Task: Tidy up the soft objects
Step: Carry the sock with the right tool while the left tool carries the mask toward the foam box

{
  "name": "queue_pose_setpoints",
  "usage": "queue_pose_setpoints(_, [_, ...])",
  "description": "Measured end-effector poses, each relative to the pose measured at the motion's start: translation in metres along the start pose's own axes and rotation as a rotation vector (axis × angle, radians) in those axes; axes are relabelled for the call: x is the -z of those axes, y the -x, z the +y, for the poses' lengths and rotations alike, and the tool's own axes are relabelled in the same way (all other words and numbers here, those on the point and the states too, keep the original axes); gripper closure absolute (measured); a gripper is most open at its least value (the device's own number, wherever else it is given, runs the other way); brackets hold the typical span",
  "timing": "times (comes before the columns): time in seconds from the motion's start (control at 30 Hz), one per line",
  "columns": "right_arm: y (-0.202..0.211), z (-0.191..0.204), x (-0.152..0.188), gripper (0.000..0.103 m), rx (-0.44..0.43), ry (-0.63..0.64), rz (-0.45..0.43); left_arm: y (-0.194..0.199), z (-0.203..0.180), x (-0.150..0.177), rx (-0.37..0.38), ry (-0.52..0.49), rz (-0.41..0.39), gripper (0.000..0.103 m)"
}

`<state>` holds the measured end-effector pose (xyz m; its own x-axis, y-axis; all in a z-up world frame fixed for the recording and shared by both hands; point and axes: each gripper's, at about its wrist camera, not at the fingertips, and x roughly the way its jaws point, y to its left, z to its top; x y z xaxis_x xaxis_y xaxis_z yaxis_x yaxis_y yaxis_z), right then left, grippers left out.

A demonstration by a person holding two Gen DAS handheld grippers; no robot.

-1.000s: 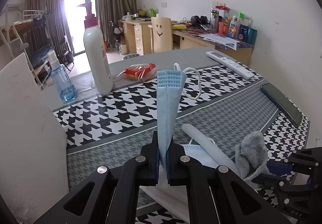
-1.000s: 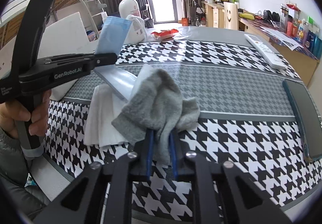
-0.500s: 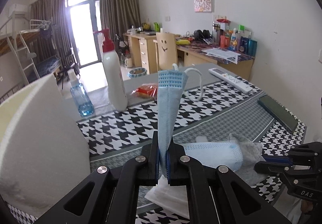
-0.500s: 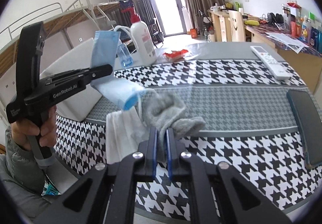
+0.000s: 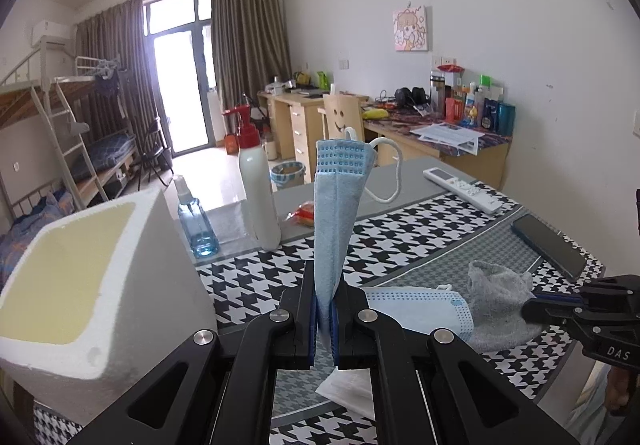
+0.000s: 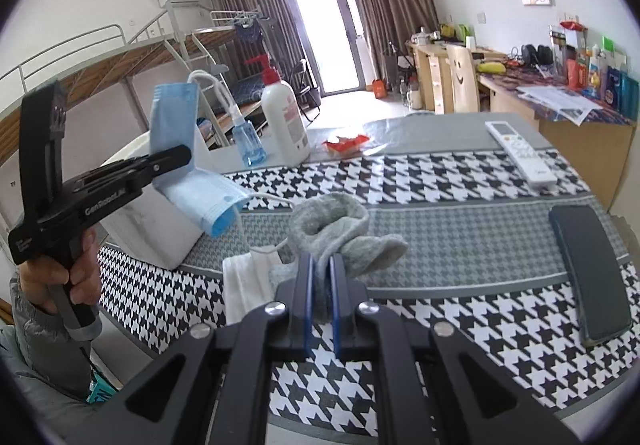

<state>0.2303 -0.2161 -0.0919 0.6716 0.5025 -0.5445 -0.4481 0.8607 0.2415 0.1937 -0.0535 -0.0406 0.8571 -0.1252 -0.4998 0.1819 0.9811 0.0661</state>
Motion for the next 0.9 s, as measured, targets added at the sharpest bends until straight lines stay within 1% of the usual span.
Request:
queue_pose_setpoints(0.33, [0.010, 0.013, -0.015, 0.093, -0.004, 0.024, -0.058, 0.029, 0.003, -0.006, -0.014, 0.006, -0.057, 0.098])
queue_pose_setpoints(0.6, [0.021, 0.029, -0.024, 0.093, -0.004, 0.047, -0.124, 0.050, 0.011, -0.011, -0.026, 0.019, -0.105, 0.098])
queue_pose_setpoints(0.9, [0.028, 0.042, -0.033, 0.093, 0.000, 0.057, -0.176, 0.070, 0.021, -0.017, -0.036, 0.005, -0.155, 0.098])
